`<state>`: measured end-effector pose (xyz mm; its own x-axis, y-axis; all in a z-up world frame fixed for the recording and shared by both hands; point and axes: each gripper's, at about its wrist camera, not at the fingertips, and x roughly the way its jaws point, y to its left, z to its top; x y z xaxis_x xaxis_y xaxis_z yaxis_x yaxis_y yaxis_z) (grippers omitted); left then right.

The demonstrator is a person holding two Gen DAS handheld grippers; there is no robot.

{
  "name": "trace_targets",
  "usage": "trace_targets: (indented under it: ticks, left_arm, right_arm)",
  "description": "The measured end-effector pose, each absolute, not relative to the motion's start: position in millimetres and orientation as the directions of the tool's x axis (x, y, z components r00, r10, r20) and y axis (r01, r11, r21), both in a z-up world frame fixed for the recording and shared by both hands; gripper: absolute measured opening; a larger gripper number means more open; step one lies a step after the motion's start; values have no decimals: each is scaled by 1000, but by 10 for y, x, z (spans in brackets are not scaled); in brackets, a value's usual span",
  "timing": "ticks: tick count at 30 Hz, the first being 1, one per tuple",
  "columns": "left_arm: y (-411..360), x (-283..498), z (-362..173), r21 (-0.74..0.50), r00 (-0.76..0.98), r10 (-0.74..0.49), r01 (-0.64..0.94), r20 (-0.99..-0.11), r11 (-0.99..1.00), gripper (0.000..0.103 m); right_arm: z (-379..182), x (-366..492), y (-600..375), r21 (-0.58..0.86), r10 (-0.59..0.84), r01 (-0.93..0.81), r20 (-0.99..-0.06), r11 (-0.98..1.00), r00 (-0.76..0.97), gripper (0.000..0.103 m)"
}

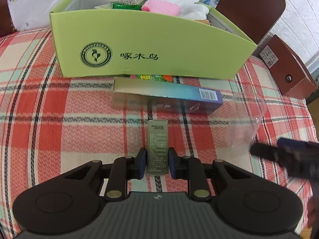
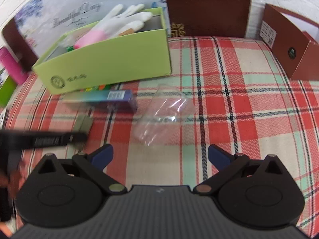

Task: Organize objects
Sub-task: 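Grasp the olive-green small box with the left tool while the right grasps the clear cup, then carry the olive box and clear cup into the green box and release both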

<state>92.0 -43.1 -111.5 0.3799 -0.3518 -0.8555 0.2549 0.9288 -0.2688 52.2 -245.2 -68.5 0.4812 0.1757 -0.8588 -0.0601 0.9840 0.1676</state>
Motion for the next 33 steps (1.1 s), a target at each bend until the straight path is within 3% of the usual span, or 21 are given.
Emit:
trace_targets:
  ticks: [6,10,12,22,33]
  left_arm:
    - [-444,834,-1119,-273,374,-351,248,-858,930,23]
    - [-456,870,-1132,-277,370,-348,232,-861,932,23]
    - [-475,889,-1138,-273,377,-342,227,-861,935,23]
    - [-507,875,-1119,-270,350,-347,250,-870,930,23]
    - [-278,486,-774,-319,392,-385,225,-836,921,23]
  right_arm:
    - [-886,928,-2421,147,107,50,-879,988,464,98]
    - [-1026,971,-2386,96,84,6,-895,995,438,52]
    - [-1067,901,-2385,101,111,-46,-893,994,436,46]
    - [-1090,206,-2079,102,254,-384,-894,918,370,45]
    - [-748,-54,-1805,151,385,-539,-853,829,353,45]
